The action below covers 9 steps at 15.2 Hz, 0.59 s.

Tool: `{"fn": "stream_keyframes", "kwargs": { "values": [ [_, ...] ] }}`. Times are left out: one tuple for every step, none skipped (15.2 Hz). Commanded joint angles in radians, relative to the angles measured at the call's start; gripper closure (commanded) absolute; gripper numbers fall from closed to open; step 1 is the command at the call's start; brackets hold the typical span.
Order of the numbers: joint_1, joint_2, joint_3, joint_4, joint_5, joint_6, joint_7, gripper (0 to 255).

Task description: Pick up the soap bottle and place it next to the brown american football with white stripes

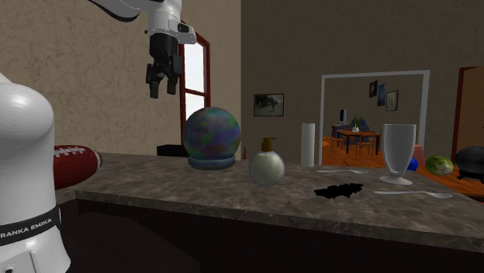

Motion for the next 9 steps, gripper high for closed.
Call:
{"fn": "stream_keyframes", "kwargs": {
  "values": [
    [0.0, 0.0, 0.0, 0.0, 0.0, 0.0, 0.0, 0],
    [-0.003, 0.03, -0.01, 0.004, -0.003, 0.034, -0.003, 0],
    [-0.006, 0.06, -0.02, 0.009, -0.005, 0.067, -0.006, 0],
    [-0.009, 0.091, -0.03, 0.015, -0.007, 0.099, -0.009, 0],
    [-0.012, 0.123, -0.041, 0.023, -0.008, 0.131, -0.012, 0],
    [-0.014, 0.156, -0.051, 0.032, -0.009, 0.161, -0.016, 0],
    [-0.016, 0.189, -0.061, 0.043, -0.009, 0.191, -0.02, 0],
    [-0.018, 0.222, -0.07, 0.055, -0.007, 0.22, -0.024, 0],
    [-0.019, 0.256, -0.08, 0.068, -0.005, 0.248, -0.029, 0]
  ]
}}
